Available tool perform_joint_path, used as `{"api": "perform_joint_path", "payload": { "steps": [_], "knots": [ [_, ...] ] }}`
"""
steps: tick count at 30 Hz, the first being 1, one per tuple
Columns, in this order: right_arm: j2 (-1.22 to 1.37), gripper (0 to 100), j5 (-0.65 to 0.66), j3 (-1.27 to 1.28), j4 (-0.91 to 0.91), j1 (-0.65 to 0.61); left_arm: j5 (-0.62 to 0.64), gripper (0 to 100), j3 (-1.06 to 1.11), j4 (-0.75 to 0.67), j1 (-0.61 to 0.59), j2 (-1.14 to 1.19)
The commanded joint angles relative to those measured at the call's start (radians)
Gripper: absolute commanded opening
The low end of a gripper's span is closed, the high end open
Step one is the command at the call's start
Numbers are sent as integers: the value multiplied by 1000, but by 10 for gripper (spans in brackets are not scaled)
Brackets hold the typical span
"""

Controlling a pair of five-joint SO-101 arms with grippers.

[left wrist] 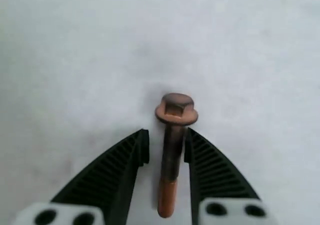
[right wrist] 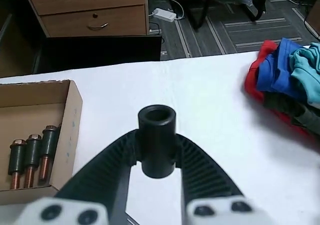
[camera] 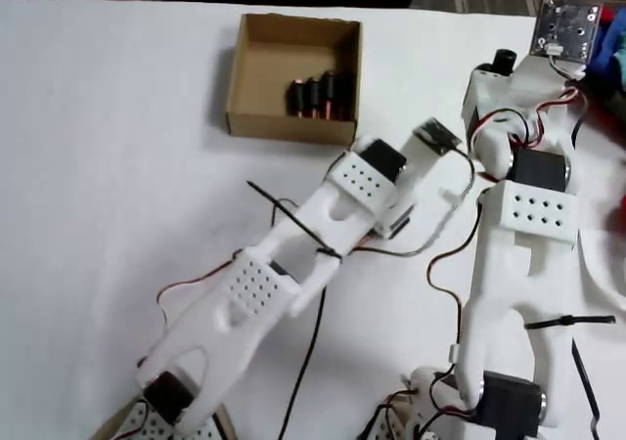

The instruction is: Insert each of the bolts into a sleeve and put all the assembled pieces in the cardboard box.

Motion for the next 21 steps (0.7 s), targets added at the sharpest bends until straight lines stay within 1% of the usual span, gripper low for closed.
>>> {"api": "perform_joint_path", "payload": {
  "steps": [1,9,18,20,21],
  "knots": [
    [-5,21,2,-44,-16,8,-18,138,-10,-25,5,-2],
    [-5,21,2,-44,-16,7,-20,139,-10,-109,-2,-3],
    [-5,21,2,-44,-16,7,-17,134,-10,-112,-3,6],
    [-5,21,2,-44,-16,7,-18,108,-5,-110,0,6],
    [-5,21,2,-44,-16,7,-18,70,-4,-110,0,6]
  ]
}}
